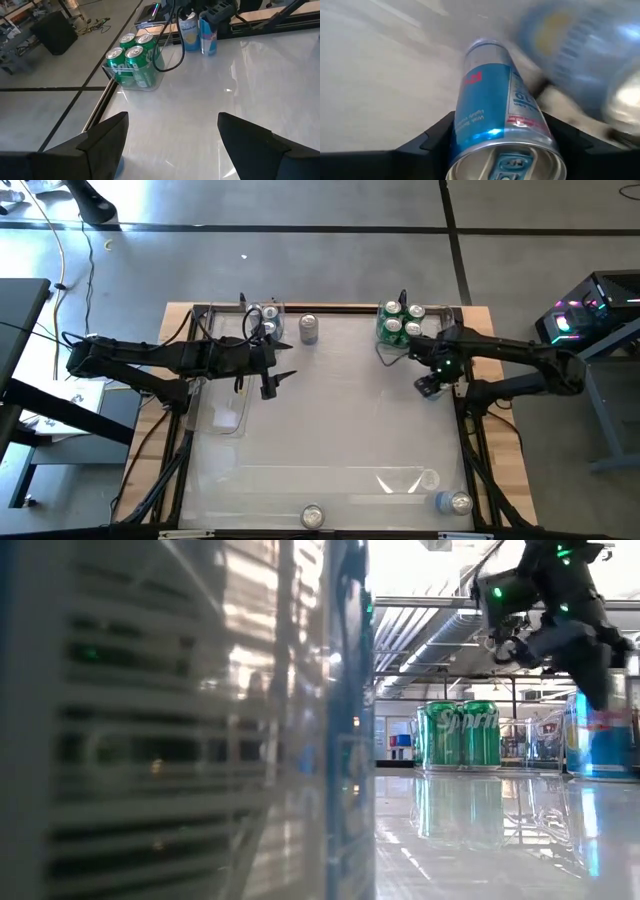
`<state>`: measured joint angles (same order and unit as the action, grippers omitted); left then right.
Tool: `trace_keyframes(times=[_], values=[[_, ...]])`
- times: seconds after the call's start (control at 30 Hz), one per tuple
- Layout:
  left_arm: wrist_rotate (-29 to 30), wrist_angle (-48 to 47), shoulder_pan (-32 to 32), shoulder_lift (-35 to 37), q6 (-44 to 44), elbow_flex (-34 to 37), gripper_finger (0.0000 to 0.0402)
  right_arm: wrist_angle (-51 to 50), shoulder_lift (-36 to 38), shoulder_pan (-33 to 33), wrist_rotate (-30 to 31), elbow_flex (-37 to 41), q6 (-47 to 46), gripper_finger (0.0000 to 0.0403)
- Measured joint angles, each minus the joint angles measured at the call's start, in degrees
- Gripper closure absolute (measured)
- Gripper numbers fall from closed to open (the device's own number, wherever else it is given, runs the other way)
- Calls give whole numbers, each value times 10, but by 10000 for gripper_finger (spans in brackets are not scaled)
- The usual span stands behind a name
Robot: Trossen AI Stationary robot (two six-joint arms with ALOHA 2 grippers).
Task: Sort soda cans
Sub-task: Put the blue soda can into the top left transparent bin
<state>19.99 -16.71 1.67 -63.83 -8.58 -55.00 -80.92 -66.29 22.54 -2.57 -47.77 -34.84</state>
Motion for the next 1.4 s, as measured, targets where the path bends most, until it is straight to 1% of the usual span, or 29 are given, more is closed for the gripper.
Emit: trace_keyframes(times=[0.1,0.17,0.23,0.3,0.47,0.57,0.67,0.8,0.93,1.03,1.17,1.4], values=[[0,3,0,0,0,0,97,71,-12,-44,-30,-37,-37,186],[0,3,0,0,0,0,97,117,-36,-80,-31,-75,-53,186],[0,3,0,0,4,0,97,158,-79,-112,-31,-128,-58,186],[0,3,0,0,9,0,97,175,-139,-139,-24,-193,-43,186],[0,-10,0,0,24,0,97,153,-320,-176,-9,-383,57,186],[1,-45,0,2,41,0,97,117,-412,-183,-9,-498,118,186],[14,-84,0,6,65,0,97,79,-489,-185,-9,-602,160,186],[49,-123,9,15,94,0,97,30,-562,-185,-7,-700,198,186],[67,-143,20,29,121,0,97,-7,-610,-184,-4,-756,219,186],[68,-152,28,38,130,0,97,-15,-633,-185,0,-778,229,186],[77,-155,35,44,139,0,97,-16,-648,-186,2,-781,233,184],[78,-157,37,45,140,0,97,-12,-653,-186,3,-781,248,149]])
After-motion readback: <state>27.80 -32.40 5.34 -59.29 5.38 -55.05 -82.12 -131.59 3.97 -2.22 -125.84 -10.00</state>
